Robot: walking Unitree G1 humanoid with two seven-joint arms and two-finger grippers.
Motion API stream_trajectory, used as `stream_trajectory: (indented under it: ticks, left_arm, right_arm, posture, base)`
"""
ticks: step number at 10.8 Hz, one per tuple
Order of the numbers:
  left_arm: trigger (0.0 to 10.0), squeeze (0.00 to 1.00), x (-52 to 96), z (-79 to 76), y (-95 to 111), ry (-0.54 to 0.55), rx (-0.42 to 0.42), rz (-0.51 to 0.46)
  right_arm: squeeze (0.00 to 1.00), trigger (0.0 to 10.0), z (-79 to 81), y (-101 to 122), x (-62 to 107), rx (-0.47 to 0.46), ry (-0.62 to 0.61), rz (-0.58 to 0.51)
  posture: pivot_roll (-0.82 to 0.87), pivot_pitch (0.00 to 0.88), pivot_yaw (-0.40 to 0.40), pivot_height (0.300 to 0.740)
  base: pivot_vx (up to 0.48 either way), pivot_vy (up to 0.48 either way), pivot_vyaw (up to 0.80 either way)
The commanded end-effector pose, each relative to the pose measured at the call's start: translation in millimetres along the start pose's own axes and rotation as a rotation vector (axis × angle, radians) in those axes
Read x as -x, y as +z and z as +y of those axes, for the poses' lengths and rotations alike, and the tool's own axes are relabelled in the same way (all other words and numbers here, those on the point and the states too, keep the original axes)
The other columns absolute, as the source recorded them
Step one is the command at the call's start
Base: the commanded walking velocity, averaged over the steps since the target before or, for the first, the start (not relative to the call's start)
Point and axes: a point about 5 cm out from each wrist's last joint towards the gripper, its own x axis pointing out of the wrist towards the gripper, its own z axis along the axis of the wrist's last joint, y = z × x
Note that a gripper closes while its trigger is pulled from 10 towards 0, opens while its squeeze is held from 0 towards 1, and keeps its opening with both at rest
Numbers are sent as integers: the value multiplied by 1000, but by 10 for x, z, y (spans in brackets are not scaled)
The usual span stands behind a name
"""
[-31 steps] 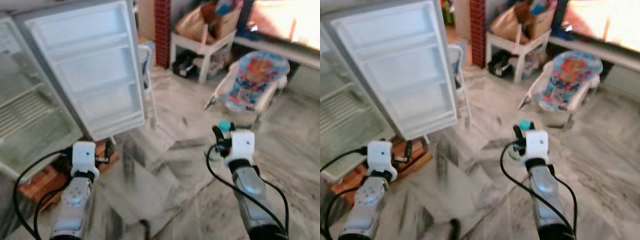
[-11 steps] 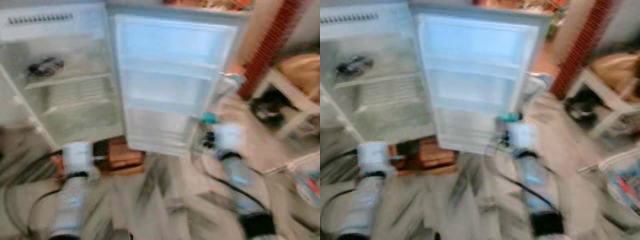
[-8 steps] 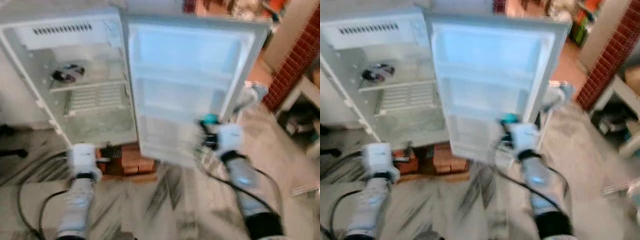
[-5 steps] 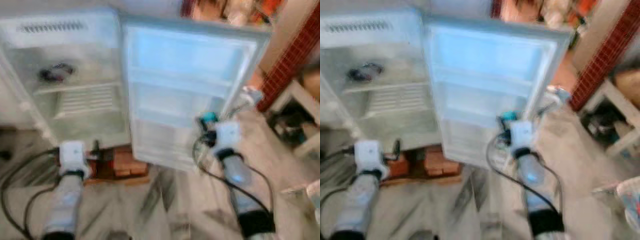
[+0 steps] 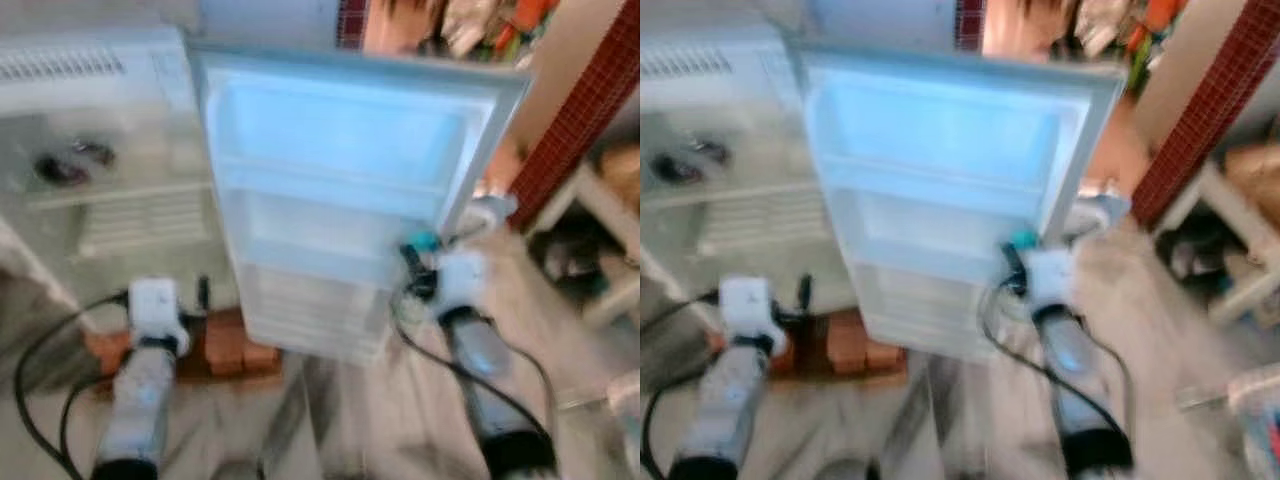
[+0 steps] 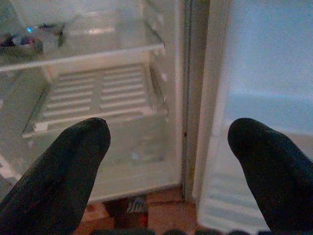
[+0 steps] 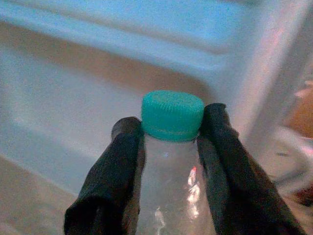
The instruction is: Restocking fridge
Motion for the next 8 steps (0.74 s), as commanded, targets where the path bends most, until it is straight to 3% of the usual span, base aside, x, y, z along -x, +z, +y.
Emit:
stream_trajectory:
  ticks: [1, 2, 6, 8]
  left_arm:
    - [10000, 0, 7, -41, -16, -9, 12, 2]
    - [10000, 0, 13, -46, -31, -8, 13, 8]
    - [10000, 0, 48, -101, -74, -30, 24, 15]
    - [10000, 0, 84, -109, -89, -30, 20, 20]
  right_arm:
    - [0, 10000, -6, 50, 13, -35, 53, -12]
    - [0, 10000, 78, 24, 43, -73, 132, 8]
    - [0, 10000, 129, 10, 86, -114, 171, 11]
    - [0, 10000, 157, 10, 102, -125, 192, 15]
  posture:
    - [111, 47, -44, 740]
    - [110, 47, -46, 740]
    - [109, 50, -49, 740]
    - [115, 54, -50, 717]
  base:
    - [0, 0, 0]
    - [0, 0, 0]
    - [0, 0, 0]
    - [0, 0, 0]
